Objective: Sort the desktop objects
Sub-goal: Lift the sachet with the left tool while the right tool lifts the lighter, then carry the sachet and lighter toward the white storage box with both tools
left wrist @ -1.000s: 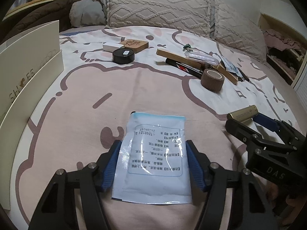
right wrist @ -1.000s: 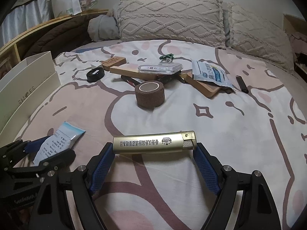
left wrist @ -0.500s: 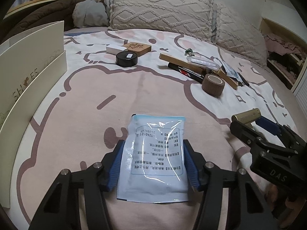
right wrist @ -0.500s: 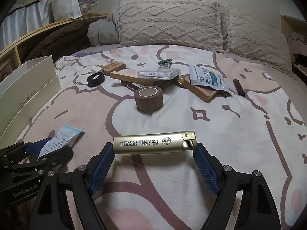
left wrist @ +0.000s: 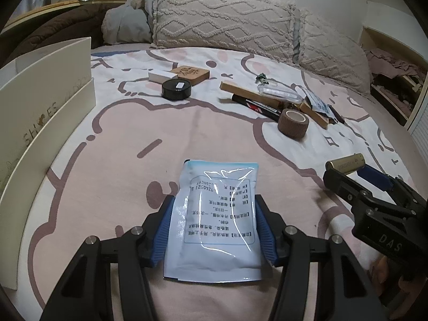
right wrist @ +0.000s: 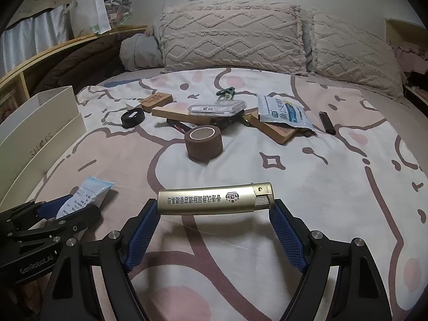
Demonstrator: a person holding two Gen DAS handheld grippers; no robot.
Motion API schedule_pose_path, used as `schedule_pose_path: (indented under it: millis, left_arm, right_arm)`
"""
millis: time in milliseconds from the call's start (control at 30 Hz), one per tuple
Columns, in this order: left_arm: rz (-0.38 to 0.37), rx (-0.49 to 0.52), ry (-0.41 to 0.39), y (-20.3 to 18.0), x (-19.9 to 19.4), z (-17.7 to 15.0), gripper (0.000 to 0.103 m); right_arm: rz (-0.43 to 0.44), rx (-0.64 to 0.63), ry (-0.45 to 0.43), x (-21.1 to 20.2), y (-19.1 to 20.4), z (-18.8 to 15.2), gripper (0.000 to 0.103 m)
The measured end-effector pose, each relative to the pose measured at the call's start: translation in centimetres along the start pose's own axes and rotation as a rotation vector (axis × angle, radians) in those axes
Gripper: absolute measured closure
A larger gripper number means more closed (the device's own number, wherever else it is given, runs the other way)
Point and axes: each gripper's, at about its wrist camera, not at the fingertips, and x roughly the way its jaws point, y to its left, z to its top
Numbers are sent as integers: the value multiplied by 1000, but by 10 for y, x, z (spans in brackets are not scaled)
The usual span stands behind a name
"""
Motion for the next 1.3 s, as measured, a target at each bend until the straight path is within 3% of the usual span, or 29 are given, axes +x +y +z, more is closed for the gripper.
schedule_pose_path:
  millis: [600, 833, 1300]
  left_arm:
    - [-6, 11, -41, -3, -14, 5, 46]
    - [-30, -1, -71, -2, -31, 17, 46]
    - [-63, 51, -224, -17, -83, 52, 46]
  right_arm:
    - [7, 2, -5, -9, -1, 5, 19]
    - [5, -60, -66, -21, 12, 22, 19]
    - [56, -50, -191, -71, 13, 56, 19]
